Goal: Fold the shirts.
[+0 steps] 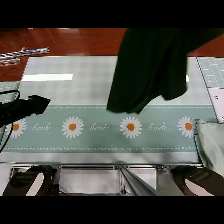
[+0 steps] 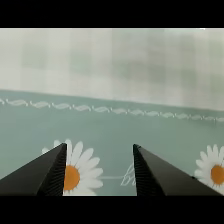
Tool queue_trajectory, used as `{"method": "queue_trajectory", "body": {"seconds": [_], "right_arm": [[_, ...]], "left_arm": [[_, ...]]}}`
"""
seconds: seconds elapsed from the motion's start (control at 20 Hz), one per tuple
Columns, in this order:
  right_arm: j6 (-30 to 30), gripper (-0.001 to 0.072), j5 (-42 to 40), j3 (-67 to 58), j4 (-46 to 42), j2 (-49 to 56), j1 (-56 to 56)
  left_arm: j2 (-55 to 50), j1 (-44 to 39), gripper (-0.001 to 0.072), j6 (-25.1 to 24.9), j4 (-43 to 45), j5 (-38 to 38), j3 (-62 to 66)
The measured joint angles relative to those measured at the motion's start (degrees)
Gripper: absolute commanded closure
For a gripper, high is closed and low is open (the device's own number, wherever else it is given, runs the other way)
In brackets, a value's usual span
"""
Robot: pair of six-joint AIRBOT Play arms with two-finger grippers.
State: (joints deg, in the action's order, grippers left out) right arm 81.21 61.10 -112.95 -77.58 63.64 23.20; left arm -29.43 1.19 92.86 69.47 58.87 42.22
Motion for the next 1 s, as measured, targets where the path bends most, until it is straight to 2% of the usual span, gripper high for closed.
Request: {"method": "queue_trajectory", "body": {"seconds": [0.2,0.35,0.5,0.55,0.6,0.65,0.8,1.0], "right_arm": [[2.27,0.0692,1.07,14.60,2.19,0.02,9.05],[3.48,0.0692,-3.04,29.03,8.17,2.16,14.82],[3.89,0.0680,-7.89,38.29,15.04,8.24,19.43],[3.87,0.0548,-9.01,39.89,17.22,10.69,20.48],[3.69,0.0361,-10.40,40.98,20.00,12.98,21.27],[3.32,0.0303,-11.63,41.88,22.91,15.28,21.73],[2.32,0.0304,-12.81,42.91,28.89,18.67,20.35],[0.74,0.0305,-8.66,41.83,31.08,14.34,8.50]], "left_arm": [[0.11,0.44,0.0199,0.17,-0.24,-3.21,-0.26],[0.13,0.48,0.0199,0.33,-0.35,-3.50,-0.39],[0.13,0.52,0.0199,0.35,-0.52,-3.02,-0.66],[0.13,0.55,0.0199,0.37,-0.57,-2.40,-0.87],[0.11,0.55,0.0199,0.37,-0.74,-1.60,-1.16],[0.04,0.55,0.0199,0.37,-1.11,-0.44,-1.57],[-0.72,0.55,0.0199,0.28,-2.40,4.90,-3.45],[-2.75,2.45,0.0199,-2.10,-1.38,9.51,-4.59]]}}
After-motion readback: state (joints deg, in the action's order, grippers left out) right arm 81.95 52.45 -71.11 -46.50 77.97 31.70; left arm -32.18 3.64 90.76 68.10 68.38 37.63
